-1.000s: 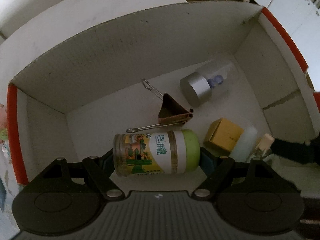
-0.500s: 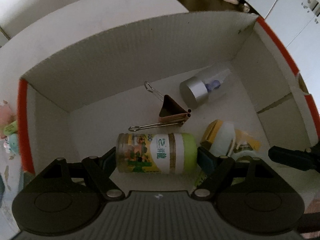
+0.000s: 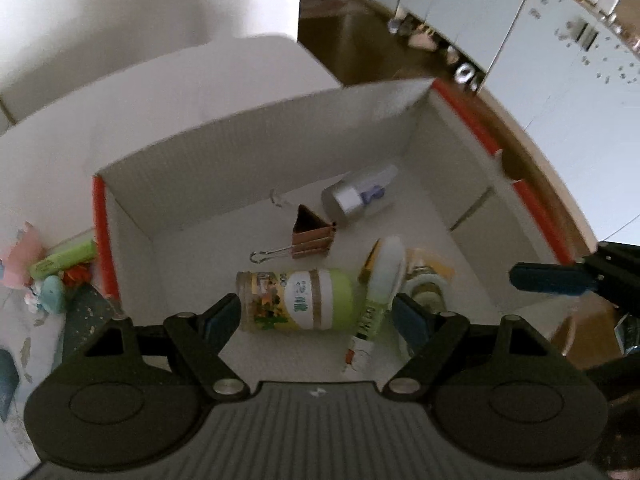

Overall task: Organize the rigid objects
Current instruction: 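Open the left tool over the box floor while the right tool releases the correction tape, then withdraw both tools from the red box back toward the pile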

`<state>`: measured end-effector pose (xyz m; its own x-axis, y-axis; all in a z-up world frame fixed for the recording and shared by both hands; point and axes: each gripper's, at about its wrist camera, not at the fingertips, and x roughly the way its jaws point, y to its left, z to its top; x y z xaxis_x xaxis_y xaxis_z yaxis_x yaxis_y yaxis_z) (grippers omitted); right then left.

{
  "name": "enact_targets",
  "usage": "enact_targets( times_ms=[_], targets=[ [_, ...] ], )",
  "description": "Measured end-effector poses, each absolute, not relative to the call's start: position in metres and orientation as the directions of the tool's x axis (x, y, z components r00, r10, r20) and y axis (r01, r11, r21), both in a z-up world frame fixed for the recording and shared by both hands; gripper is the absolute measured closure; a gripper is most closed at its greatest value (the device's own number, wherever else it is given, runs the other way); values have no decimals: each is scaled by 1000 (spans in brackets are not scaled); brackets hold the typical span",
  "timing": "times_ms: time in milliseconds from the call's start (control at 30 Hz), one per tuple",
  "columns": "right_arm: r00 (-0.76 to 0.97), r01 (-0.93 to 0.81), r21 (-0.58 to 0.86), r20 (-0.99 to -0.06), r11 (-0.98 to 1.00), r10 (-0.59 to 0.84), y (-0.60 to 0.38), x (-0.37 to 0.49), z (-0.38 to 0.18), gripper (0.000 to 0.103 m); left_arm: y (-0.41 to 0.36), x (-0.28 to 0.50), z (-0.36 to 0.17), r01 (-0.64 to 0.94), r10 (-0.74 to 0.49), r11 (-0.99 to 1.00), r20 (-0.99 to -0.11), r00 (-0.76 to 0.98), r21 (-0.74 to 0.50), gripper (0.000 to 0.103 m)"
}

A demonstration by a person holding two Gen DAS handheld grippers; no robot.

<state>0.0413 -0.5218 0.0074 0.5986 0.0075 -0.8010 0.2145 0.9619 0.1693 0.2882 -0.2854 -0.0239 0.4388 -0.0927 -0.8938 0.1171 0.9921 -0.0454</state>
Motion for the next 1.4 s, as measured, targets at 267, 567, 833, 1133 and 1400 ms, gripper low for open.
enact_targets(
  times_ms=[267, 567, 833, 1133, 1400],
  targets=[
    [638, 217, 178, -770, 960, -2, -499, 30, 28, 22, -272, 253, 6, 152, -140, 986, -832, 537, -68, 20],
    [689, 232, 207, -725, 950, -10, -467, 32, 39, 7, -231, 221, 22, 121, -162, 986, -786, 597, -111, 20],
    [742, 256, 257, -670, 932, -19, -435, 39, 43, 1, -178, 193, 35, 53, -89, 996, -708, 701, -73, 19],
    [738, 283, 262, -674, 922, -35, -390, 55, 37, 0, -110, 180, 32, 1, -56, 997, -690, 722, -79, 17],
    [732, 285, 264, -680, 922, -31, -347, 83, 32, 1, -59, 180, 22, 7, -90, 992, -688, 720, -122, 17]
  ],
)
